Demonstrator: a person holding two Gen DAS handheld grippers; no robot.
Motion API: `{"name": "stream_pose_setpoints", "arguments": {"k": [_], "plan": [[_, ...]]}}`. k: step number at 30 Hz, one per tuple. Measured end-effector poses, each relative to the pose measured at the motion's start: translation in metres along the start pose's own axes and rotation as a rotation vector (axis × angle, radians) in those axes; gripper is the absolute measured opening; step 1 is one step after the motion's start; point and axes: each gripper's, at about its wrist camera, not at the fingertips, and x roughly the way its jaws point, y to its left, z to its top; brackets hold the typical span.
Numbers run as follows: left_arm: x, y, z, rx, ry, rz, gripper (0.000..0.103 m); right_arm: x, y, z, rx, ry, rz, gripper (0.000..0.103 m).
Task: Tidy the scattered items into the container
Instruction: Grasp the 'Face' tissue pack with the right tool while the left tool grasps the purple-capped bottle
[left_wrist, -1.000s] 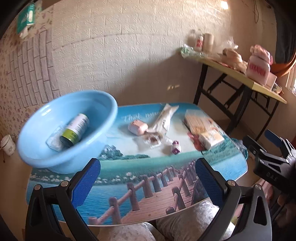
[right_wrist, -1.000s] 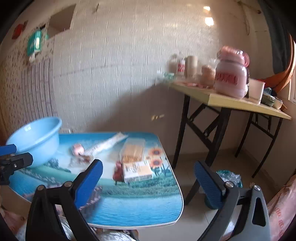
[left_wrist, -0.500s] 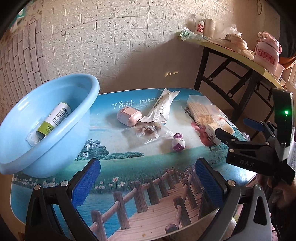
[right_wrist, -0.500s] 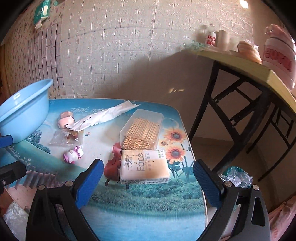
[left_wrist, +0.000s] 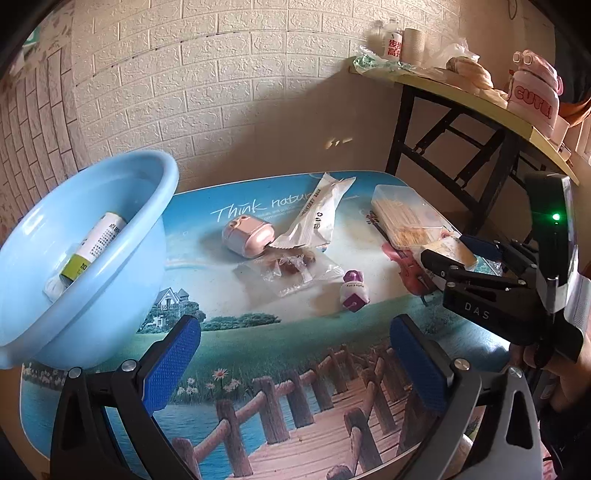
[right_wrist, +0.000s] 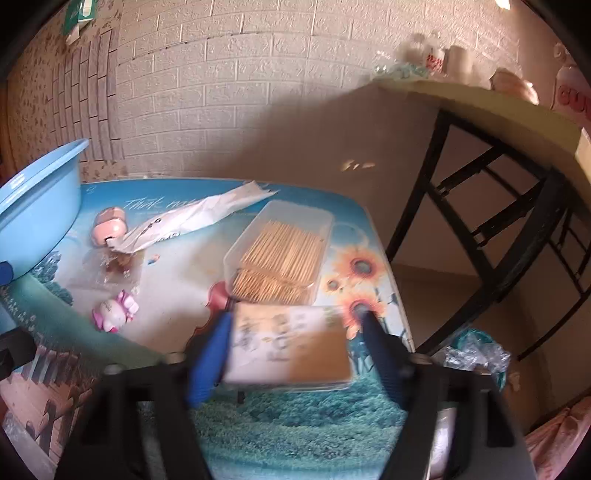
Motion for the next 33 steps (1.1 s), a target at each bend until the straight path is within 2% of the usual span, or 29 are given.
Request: {"name": "stream_pose_setpoints", "arguments": {"k": [7, 12, 14, 16, 19, 23, 29, 30, 31, 33], "plan": [[0.008, -0.015, 0.007, 0.015, 0.000, -0.017, 0.103, -0.019, -0.024, -0.015, 0.115, -0.024, 0.032, 0.062], [0.019, -0.030, 0.015, 0.041, 0.002, -0.013, 0.101, -0.031, -0.037, -0.026, 0.159, -0.033, 0.018, 0.062], [0.024, -0.035, 0.018, 0.056, -0.003, -0.009, 0.097, -0.034, -0.039, -0.028, 0.168, -0.036, 0.018, 0.062], [0.031, -0.039, 0.020, 0.065, 0.013, -0.012, 0.084, -0.037, -0.040, -0.030, 0.166, -0.038, 0.020, 0.062], [0.041, -0.038, 0.018, 0.036, 0.047, -0.031, 0.074, -0.038, -0.040, -0.030, 0.165, -0.043, 0.027, 0.062], [0.052, -0.038, 0.014, 0.011, 0.071, -0.033, 0.069, -0.039, -0.042, -0.030, 0.167, -0.053, 0.030, 0.062], [0.060, -0.044, 0.015, 0.037, 0.077, -0.013, 0.064, -0.038, -0.044, -0.032, 0.184, -0.055, 0.039, 0.062], [0.060, -0.045, 0.015, 0.042, 0.077, -0.014, 0.057, -0.038, -0.044, -0.032, 0.186, -0.055, 0.040, 0.062], [0.062, -0.046, 0.015, 0.050, 0.080, -0.020, 0.042, -0.038, -0.044, -0.033, 0.187, -0.057, 0.042, 0.062], [0.064, -0.048, 0.014, 0.066, 0.089, -0.035, 0.023, -0.038, -0.043, -0.033, 0.186, -0.059, 0.042, 0.062]]}}
